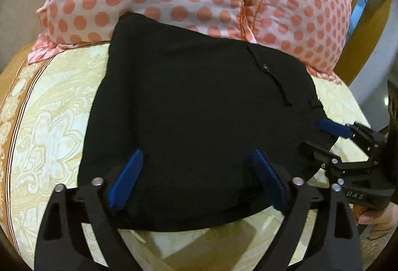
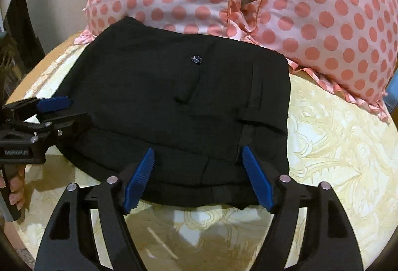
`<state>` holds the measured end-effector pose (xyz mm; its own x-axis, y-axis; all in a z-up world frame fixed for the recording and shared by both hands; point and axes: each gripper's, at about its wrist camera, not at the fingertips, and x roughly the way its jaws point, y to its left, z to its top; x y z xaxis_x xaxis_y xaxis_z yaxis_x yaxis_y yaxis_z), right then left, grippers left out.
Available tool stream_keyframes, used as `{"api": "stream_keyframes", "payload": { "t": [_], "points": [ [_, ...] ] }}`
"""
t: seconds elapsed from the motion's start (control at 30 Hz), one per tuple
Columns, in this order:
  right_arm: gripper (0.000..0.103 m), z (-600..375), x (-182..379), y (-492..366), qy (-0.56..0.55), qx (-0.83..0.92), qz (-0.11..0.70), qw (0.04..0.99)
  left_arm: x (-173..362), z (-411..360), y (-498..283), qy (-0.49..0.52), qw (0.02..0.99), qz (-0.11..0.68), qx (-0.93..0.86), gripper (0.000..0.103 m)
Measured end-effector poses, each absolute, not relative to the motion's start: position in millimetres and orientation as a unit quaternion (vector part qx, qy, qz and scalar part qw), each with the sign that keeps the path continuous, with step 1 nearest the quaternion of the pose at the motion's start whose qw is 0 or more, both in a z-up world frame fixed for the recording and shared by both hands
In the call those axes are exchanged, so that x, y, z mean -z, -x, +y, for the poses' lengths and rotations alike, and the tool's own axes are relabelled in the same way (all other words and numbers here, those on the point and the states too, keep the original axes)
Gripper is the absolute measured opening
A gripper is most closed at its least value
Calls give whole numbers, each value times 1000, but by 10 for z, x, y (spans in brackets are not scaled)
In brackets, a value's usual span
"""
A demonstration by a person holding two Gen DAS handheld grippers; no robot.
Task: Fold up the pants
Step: 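Fold the held trouser edge over with both grippers and lay it down, then open both grippers and withdraw them from the folded trousers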
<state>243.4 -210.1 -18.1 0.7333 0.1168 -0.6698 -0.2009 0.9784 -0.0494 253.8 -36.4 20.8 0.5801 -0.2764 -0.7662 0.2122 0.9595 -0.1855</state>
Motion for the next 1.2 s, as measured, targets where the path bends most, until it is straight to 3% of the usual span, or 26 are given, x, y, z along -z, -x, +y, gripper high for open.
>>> {"api": "stream_keyframes", "payload": {
  "t": [0.1, 0.13, 0.17, 0.6, 1.2],
  "points": [
    [81, -2143, 173, -2403, 48, -82, 351, 931, -223, -439, -2516, 21, 889, 438, 130, 96],
    [86, -2155, 157, -2331, 43, -80, 347, 933, -265, -431, -2448, 23, 891, 435, 128, 96],
    [102, -2192, 127, -2226, 30, -75, 341, 937, -294, -422, -2410, 25, 893, 431, 126, 99],
    [102, -2271, 495, -1444, -62, -39, 357, 931, -214, -131, -1289, 5, 922, 387, 23, 101],
    [102, -1963, 611, -1273, -6, -7, 355, 935, 0, -130, -1188, -12, 908, 420, 0, 101]
  ]
}}
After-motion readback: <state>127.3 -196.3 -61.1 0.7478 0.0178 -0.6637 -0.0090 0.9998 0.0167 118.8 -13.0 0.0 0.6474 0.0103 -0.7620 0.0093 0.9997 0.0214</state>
